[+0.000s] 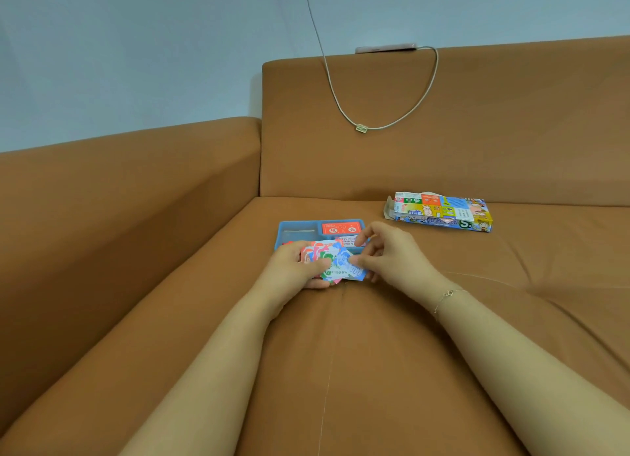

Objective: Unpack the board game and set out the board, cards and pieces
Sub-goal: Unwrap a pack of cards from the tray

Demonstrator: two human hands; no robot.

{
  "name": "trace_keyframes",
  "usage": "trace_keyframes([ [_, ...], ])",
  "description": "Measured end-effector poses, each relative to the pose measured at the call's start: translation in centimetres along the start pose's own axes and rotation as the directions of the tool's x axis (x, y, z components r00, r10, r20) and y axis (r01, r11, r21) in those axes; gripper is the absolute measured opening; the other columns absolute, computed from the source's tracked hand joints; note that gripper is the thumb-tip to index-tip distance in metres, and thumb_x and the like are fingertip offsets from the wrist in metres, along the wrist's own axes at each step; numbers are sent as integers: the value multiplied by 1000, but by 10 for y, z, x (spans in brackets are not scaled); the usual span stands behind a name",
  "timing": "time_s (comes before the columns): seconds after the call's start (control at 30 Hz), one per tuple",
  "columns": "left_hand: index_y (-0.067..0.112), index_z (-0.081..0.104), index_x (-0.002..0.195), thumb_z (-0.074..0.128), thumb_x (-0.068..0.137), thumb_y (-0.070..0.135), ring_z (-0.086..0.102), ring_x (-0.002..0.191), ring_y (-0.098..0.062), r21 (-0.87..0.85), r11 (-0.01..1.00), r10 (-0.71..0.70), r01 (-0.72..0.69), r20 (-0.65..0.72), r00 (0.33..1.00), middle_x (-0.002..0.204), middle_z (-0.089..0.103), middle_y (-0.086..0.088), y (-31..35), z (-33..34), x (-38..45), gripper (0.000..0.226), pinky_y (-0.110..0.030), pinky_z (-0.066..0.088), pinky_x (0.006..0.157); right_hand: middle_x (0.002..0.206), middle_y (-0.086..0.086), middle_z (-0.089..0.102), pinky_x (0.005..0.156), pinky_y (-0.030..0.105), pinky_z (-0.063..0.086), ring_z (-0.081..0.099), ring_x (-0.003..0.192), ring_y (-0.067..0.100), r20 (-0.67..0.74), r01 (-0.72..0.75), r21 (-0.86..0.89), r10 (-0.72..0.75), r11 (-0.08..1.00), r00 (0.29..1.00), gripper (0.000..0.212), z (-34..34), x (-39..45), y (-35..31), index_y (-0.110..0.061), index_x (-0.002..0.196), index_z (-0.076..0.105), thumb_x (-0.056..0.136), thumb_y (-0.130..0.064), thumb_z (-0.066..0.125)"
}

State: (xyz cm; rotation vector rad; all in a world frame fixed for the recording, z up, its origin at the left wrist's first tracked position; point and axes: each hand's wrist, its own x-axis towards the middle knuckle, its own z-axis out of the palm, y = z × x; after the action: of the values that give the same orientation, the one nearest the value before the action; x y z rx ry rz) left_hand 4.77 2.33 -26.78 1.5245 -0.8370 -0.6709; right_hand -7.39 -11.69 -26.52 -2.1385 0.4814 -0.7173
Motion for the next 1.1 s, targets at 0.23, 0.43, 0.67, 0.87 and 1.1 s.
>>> trace_keyframes([
  [0.23,-6,58,112,63,88,3,69,73,-14,24,1000,-8,8,26,1000,99,67,-15,0,0,1,26,-16,55,62,69,8,60,53,33,50,52,51,15,12,160,-49,-160,986,987,36,10,2,-1,-22,79,41,78,-9,74],
  [0.43,-6,60,106,61,88,-3,71,64,-14,-98,995,-44,35,-85,995,92,69,-16,-3,-2,5,18,-16,55,58,79,-2,60,55,14,38,52,68,13,-99,-10,-263,-17,965,995,15,-5,8,13,-16,80,60,85,-28,68],
  [0.67,-3,60,99,58,90,-3,70,63,-12,-212,976,-25,-44,-316,948,97,67,-16,-4,-12,11,10,-16,56,59,94,-8,48,91,30,44,51,100,13,183,39,-478,56,877,981,37,4,5,13,-26,102,69,76,-52,70],
  [0.87,-5,58,102,59,89,-3,68,65,-14,-241,969,-31,-48,-316,948,99,65,-18,-5,-14,13,14,-16,55,56,83,-1,53,74,37,44,49,84,18,192,157,-602,-48,783,980,43,10,4,13,-17,78,67,89,-55,51],
  [1.1,10,60,105,58,92,9,63,75,-11,68,988,149,-140,-152,977,99,66,-7,-7,-7,0,14,-17,53,55,69,-8,58,64,23,37,51,66,3,90,158,-340,-135,927,987,26,-8,-15,12,-11,76,60,97,-19,49],
])
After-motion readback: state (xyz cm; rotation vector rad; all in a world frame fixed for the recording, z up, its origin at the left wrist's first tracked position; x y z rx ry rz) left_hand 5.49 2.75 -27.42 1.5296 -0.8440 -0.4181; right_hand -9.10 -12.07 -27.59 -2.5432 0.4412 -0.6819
